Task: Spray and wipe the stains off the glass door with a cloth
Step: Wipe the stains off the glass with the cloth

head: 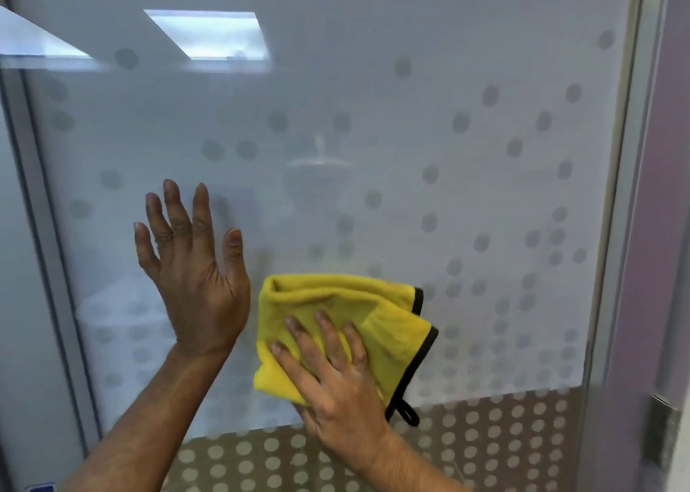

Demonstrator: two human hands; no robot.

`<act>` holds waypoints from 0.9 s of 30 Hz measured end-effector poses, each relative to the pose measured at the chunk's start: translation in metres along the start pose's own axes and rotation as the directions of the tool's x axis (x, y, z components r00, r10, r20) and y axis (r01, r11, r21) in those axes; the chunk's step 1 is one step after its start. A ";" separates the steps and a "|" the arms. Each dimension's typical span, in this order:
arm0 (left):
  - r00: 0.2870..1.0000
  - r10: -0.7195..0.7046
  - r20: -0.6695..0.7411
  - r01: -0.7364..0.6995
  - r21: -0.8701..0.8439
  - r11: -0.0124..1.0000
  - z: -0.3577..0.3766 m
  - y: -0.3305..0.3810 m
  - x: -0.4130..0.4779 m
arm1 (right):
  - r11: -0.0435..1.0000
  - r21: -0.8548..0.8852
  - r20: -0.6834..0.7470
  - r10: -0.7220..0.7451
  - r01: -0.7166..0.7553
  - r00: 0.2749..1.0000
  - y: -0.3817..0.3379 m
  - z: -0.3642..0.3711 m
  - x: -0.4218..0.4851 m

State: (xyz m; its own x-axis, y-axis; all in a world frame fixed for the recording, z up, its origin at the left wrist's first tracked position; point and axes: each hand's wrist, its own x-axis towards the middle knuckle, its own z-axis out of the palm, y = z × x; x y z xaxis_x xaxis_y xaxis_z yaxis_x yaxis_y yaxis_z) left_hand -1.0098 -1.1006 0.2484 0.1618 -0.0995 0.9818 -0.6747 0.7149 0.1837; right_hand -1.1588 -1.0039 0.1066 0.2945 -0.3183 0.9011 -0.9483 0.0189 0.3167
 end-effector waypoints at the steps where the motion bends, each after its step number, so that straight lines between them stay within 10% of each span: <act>1: 1.000 0.000 -0.001 0.000 0.005 1.000 0.000 0.000 0.000 | 1.000 0.005 0.020 -0.007 0.007 1.000 0.003 -0.001 -0.016; 8: 1.000 -0.003 -0.007 0.003 0.000 1.000 -0.001 0.001 -0.001 | 0.954 0.010 -0.092 0.299 -0.299 0.950 0.058 -0.012 -0.087; 17: 0.999 -0.027 0.019 0.027 0.015 1.000 -0.002 0.003 0.000 | 0.686 0.270 -0.367 0.722 -0.676 0.586 0.122 -0.043 -0.015; 27: 0.992 -0.067 0.107 0.073 -0.053 0.996 -0.034 0.038 -0.006 | 0.786 0.548 -0.029 0.361 -0.286 0.932 0.066 -0.084 0.069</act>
State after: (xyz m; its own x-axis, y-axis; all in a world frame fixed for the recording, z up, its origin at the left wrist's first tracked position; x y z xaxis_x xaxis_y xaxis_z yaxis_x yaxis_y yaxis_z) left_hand -1.0120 -1.0492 0.2479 0.1281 -0.2208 0.9669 -0.6222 0.7413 0.2518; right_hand -1.1915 -0.9449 0.2146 -0.0639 -0.2620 0.9630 -0.8940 -0.4138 -0.1719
